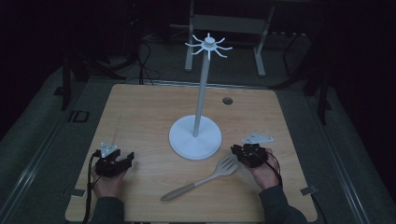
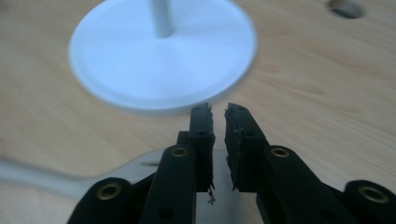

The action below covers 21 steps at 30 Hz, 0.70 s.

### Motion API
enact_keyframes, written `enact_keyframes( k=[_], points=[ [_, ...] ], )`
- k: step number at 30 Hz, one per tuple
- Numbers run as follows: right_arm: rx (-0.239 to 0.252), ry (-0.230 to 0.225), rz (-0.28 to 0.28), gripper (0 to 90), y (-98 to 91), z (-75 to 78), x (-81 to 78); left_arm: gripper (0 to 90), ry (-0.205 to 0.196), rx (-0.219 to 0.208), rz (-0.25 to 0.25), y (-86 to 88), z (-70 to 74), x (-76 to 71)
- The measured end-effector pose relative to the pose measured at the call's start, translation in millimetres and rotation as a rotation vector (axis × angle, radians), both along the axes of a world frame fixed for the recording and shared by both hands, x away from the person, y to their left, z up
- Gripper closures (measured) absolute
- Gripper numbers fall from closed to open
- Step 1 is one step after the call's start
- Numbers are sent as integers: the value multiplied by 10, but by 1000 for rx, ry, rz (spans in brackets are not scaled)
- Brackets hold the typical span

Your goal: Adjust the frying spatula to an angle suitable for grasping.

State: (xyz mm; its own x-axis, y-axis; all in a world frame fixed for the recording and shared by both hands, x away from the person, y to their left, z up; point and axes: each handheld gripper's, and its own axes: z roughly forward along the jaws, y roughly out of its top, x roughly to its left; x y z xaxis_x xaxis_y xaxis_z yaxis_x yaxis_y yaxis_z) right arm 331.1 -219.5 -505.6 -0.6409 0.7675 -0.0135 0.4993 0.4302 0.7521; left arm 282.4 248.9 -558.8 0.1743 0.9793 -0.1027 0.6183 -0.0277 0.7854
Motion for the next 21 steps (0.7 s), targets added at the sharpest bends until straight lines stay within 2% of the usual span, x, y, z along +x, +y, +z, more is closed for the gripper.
enact_keyframes(
  k=[4, 7, 16, 21],
  points=[
    [-67, 17, 53, 865, 92, -87, -57, 403, 0, -3, 2, 5, -2, 0],
    [-99, 35, 56, 891, 102, -150, -87, 403, -4, -3, 2, 1, 0, -2],
    [-106, 55, 47, 899, 43, -198, -145, 403, 0, 0, 2, 3, -1, -1],
    [-120, 59, 28, 898, -1, -254, -245, 403, -1, 0, 1, 0, -2, -1]
  ],
)
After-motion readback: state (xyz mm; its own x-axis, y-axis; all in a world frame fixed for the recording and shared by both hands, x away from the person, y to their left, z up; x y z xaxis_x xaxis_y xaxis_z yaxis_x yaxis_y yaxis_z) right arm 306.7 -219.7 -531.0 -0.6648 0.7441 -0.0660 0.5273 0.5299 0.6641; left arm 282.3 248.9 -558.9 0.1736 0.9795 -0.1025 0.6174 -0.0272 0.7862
